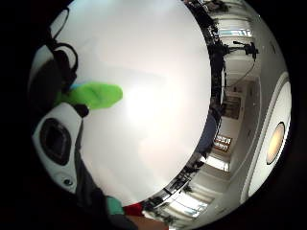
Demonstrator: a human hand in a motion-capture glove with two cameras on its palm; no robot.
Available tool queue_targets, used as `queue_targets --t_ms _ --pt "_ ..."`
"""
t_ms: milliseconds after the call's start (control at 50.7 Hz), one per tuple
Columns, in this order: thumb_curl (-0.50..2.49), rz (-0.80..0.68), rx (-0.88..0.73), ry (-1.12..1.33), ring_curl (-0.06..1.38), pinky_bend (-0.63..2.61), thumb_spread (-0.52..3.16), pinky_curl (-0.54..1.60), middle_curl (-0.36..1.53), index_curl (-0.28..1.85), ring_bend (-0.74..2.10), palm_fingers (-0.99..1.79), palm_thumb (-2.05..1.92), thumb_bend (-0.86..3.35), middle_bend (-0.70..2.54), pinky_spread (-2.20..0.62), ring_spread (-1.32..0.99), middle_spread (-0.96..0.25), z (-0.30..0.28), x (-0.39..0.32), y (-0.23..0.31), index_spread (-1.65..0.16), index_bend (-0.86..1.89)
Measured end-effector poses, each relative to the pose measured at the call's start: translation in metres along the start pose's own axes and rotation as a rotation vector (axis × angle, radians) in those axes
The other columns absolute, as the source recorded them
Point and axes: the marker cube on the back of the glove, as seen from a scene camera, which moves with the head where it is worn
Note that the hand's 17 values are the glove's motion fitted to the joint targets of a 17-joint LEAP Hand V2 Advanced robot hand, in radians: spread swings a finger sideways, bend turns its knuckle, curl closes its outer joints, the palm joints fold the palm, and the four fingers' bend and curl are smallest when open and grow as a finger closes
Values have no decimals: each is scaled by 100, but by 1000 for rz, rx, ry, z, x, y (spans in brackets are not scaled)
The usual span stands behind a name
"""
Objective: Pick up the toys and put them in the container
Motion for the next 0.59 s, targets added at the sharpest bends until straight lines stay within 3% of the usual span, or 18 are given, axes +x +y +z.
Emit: queue_targets --t_ms 217,336,592 --pt "64 66 96 -49 47 103 82 29 31 50 90 108 69 24 51 -45 -44 -41 -37 8 23 -39 78" --pt "69 86 148 -90 49 98 74 30 36 56 96 115 69 23 60 -46 -45 -43 -85 8 47 -39 79" --pt "81 1 264 -85 51 98 62 35 42 72 103 114 69 22 68 -47 -44 -43 -168 -19 75 -39 77"
